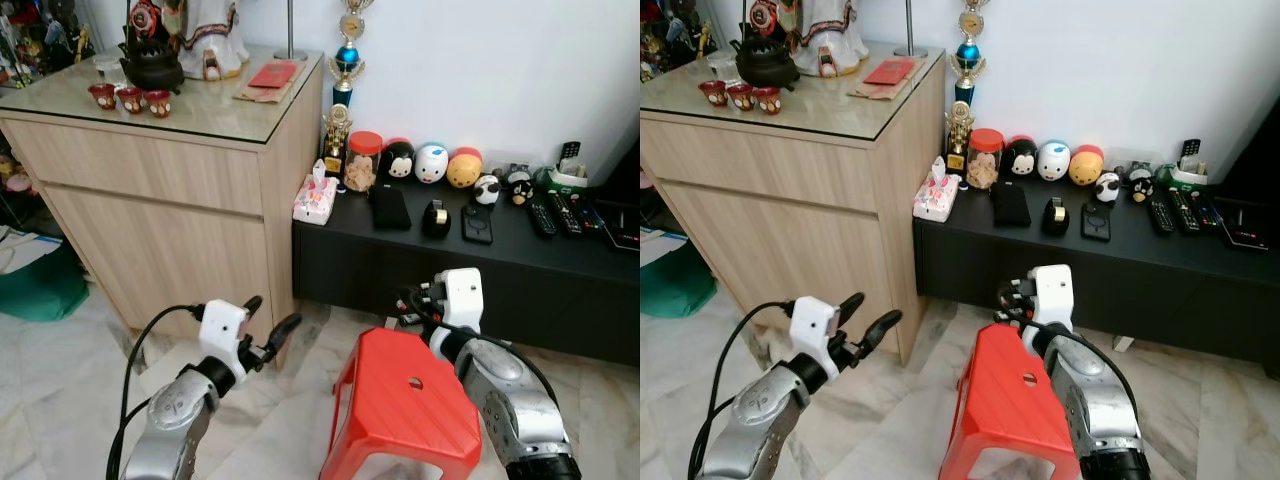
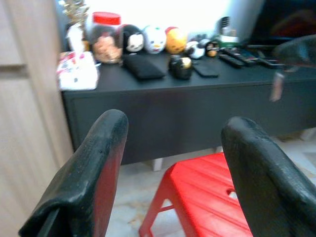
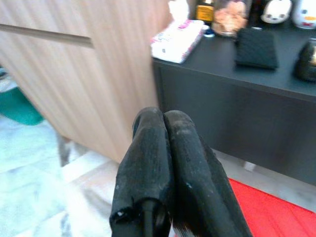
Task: Hang keys on a hook
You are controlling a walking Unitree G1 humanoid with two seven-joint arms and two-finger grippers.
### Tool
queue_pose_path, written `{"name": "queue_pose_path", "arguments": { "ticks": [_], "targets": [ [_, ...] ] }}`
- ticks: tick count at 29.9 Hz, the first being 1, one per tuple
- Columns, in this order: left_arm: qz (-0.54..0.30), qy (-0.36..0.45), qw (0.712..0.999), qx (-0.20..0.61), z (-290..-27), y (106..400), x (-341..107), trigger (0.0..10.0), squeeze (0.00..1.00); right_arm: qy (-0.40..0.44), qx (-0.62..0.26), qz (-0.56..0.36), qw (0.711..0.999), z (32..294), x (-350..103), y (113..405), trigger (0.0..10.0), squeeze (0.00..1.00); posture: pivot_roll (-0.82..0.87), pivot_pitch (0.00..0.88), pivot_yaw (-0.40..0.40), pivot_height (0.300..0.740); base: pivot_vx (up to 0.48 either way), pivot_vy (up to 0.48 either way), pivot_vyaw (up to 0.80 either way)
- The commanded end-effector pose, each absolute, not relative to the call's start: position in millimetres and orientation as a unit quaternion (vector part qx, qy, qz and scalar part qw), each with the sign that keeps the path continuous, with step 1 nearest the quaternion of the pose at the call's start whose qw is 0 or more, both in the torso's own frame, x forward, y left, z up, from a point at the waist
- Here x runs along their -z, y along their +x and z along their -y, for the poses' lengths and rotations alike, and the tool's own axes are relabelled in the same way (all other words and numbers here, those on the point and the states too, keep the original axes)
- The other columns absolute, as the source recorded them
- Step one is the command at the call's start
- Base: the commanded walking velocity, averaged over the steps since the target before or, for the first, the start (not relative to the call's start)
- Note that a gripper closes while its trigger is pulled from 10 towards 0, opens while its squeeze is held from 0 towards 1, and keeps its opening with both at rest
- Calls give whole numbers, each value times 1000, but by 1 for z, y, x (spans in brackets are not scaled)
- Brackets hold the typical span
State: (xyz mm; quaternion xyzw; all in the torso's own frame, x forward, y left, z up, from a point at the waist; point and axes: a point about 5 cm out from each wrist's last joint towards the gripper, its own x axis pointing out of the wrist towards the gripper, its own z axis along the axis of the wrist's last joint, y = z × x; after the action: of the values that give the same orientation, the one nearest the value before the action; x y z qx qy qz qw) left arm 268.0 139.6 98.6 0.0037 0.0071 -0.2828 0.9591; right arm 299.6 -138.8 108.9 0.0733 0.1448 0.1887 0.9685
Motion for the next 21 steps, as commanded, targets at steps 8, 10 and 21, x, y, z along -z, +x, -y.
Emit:
{"name": "queue_pose_path", "arguments": {
  "ticks": [8,10,21],
  "targets": [
    [3,-14,943,334,-120,268,-116,10000,0,158,-212,-146,953,113,-143,292,10000,0,-18,0,-78,740,0,0,0],
    [-1,-18,936,350,-116,267,-118,10000,0,158,-211,-157,952,112,-143,290,10000,0,-23,0,-77,740,0,0,0],
    [-20,20,898,439,-100,267,-126,10000,0,118,-259,-212,935,106,-144,280,10000,0,-30,0,-78,740,0,0,0]
  ]
}}
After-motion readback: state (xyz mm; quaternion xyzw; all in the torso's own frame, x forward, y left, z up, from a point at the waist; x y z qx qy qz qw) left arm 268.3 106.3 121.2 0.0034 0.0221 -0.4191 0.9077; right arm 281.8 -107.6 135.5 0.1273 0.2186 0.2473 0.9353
